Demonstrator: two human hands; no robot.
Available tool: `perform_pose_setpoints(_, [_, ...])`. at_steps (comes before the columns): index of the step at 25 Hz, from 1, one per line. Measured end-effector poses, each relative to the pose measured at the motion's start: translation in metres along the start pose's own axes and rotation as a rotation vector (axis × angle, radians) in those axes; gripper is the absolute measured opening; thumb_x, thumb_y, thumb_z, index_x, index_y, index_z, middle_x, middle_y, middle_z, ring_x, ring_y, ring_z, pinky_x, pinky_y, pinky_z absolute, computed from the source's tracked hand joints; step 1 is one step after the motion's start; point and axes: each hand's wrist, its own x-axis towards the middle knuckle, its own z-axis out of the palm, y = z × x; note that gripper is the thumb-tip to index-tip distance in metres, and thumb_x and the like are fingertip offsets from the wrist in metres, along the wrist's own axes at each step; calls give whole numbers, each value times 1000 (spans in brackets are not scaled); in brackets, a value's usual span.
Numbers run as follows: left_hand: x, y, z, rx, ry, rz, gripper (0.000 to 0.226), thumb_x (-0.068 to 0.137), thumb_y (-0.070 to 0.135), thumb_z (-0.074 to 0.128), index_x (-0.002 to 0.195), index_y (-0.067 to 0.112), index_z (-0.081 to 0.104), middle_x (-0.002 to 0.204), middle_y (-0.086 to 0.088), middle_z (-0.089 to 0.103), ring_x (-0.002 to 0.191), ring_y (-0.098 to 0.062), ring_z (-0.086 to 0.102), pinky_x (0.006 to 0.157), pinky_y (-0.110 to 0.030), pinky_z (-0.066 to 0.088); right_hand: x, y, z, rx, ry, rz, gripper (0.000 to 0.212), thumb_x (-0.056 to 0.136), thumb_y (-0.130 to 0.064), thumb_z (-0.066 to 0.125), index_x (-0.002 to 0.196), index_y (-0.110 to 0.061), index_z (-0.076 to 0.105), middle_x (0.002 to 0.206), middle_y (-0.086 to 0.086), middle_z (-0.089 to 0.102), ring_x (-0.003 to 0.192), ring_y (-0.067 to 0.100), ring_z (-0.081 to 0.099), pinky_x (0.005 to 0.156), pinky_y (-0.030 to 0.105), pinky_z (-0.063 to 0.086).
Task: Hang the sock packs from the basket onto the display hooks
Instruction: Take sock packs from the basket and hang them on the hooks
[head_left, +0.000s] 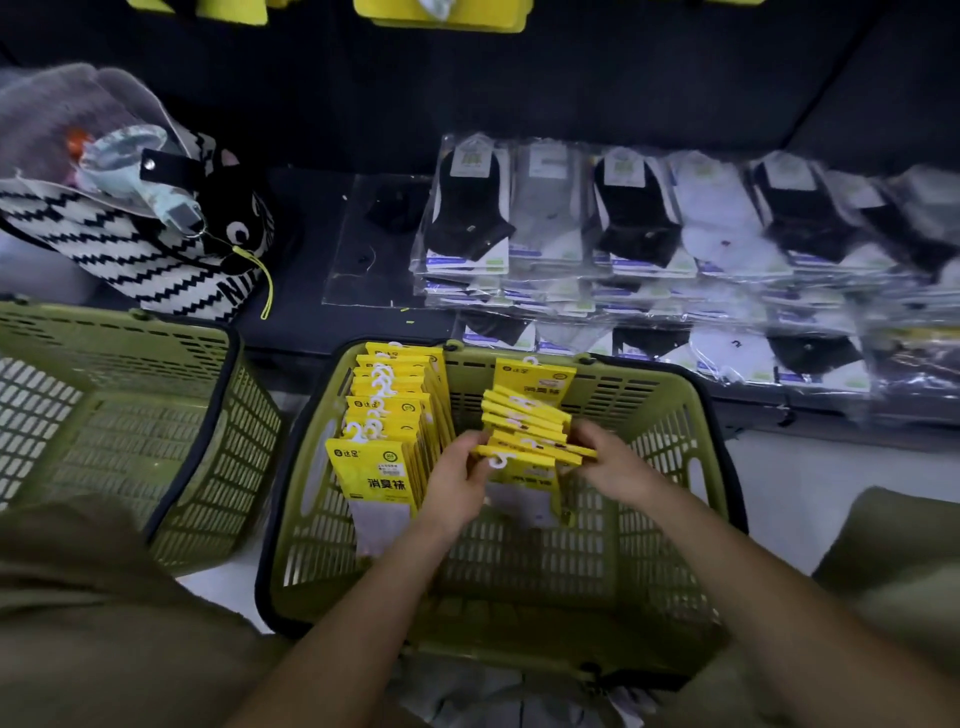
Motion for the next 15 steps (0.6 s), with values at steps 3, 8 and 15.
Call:
perform_pose_setpoints(3, [5,4,8,-181,23,-116,43,89,2,57,128,7,42,124,-11,57,117,-25,53,104,-42,41,-6,11,-5,-30,-125,51,72,80,6,63,142,-12,31,132,10,50,118,24,51,93,26,42])
perform_pose_setpoints(8, [10,10,20,-223,-133,-79,74,75,4,74,138,12,35,130,-3,54,123,-18,50,107,-40,39,-15,22,0,238,-63,78,81,69,-6,79,136,-26,39,128,-4,49,120,13,46,97,29,41])
perform_pose_setpoints(15, [27,1,12,-1,-168,-138,89,69,15,81,139,15,26,135,-4,37,132,-21,35,111,-38,32,-16,34,-4,402,49,144,45,67,-13,82,97,-35,56,110,-3,61,104,19,59,80,24,47])
